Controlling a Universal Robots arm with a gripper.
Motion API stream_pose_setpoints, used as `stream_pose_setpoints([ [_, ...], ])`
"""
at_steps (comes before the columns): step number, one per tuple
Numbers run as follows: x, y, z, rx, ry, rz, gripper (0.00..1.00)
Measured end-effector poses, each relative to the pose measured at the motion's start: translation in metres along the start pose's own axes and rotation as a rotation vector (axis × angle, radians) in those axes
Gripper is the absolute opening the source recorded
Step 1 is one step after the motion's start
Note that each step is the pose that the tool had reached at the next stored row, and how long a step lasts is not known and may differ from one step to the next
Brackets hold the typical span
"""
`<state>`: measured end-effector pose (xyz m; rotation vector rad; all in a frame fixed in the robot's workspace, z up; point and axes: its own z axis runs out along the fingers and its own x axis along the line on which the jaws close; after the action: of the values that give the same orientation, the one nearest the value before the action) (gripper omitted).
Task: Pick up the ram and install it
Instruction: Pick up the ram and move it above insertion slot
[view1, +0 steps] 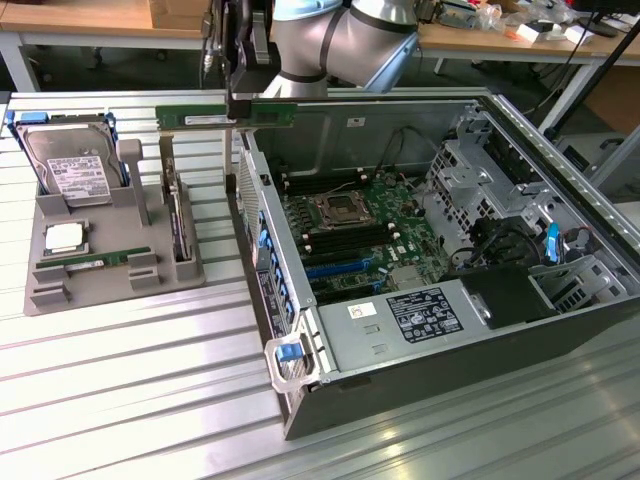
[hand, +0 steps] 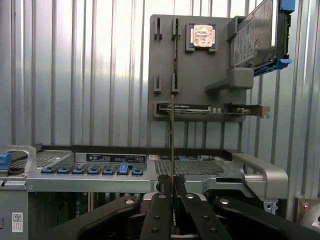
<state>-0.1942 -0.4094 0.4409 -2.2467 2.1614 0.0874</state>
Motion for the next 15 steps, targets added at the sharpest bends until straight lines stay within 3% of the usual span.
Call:
stream_pose_setpoints([
  [15, 0.0004, -0.0097, -0.0002, 0.0000, 0.0000, 0.000, 0.13],
])
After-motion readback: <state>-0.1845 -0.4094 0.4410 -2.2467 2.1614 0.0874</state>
